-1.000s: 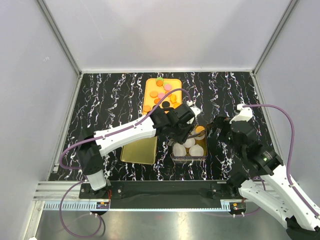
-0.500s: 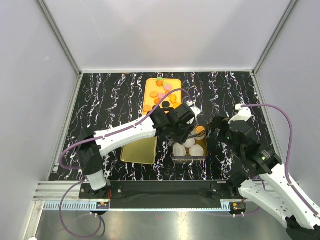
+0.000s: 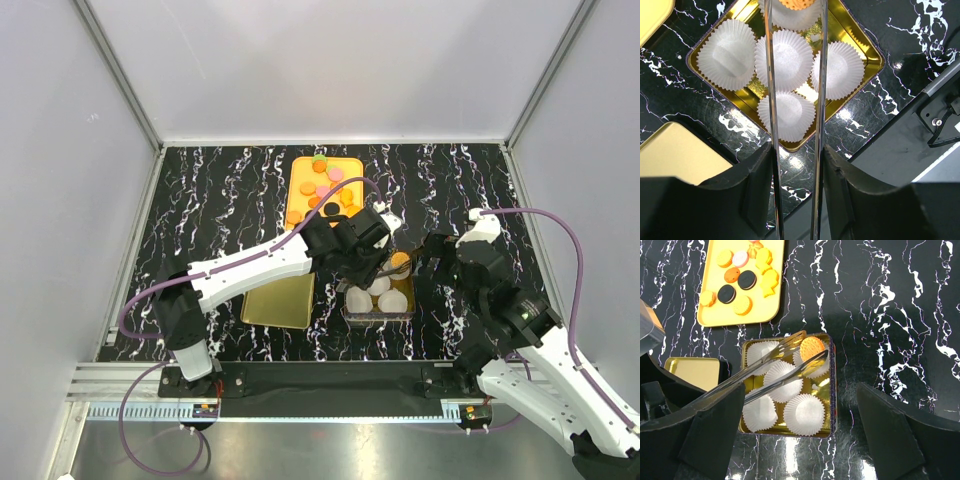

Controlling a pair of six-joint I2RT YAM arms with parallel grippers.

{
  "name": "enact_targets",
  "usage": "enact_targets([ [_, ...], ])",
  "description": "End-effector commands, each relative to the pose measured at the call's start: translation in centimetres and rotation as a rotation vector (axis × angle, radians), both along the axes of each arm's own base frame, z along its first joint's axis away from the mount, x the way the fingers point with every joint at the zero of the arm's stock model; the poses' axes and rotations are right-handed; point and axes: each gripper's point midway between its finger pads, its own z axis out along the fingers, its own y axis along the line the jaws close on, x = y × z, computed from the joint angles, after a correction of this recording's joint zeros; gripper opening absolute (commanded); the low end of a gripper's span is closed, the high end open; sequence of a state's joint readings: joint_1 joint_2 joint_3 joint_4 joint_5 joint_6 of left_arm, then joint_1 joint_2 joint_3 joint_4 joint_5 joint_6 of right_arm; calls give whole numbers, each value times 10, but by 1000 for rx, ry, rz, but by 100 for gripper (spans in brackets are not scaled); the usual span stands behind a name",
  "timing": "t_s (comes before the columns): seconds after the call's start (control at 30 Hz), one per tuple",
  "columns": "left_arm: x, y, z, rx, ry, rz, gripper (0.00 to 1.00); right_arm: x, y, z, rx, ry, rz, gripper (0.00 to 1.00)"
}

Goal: Pack the cookies

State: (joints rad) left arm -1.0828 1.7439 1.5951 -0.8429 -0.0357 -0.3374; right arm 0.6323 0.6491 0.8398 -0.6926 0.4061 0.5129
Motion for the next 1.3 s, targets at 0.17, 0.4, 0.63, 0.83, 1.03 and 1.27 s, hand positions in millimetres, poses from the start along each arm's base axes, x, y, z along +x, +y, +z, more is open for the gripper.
enact_targets([
  [0.17, 2, -11, 19, -75, -31, -8, 48, 5, 3, 9, 32, -35, -9, 100],
  [0.4, 2, -12, 24, -90, -38, -6, 44, 5, 5, 7, 31, -31, -1, 100],
  [0.63, 4, -13, 54, -160, -76, -5, 42, 6, 5, 10, 34, -36, -3, 100],
  [0.83, 23, 4, 82, -199, -128, 63, 42, 6, 5, 10, 34, -39, 0, 100],
  [1.03, 70, 50, 91, -183, -178, 229, 44, 7, 7, 10, 33, -40, 9, 100],
  [1.27, 145, 130, 58, -31, -241, 476, 45, 11, 17, 10, 41, -39, 45, 100],
])
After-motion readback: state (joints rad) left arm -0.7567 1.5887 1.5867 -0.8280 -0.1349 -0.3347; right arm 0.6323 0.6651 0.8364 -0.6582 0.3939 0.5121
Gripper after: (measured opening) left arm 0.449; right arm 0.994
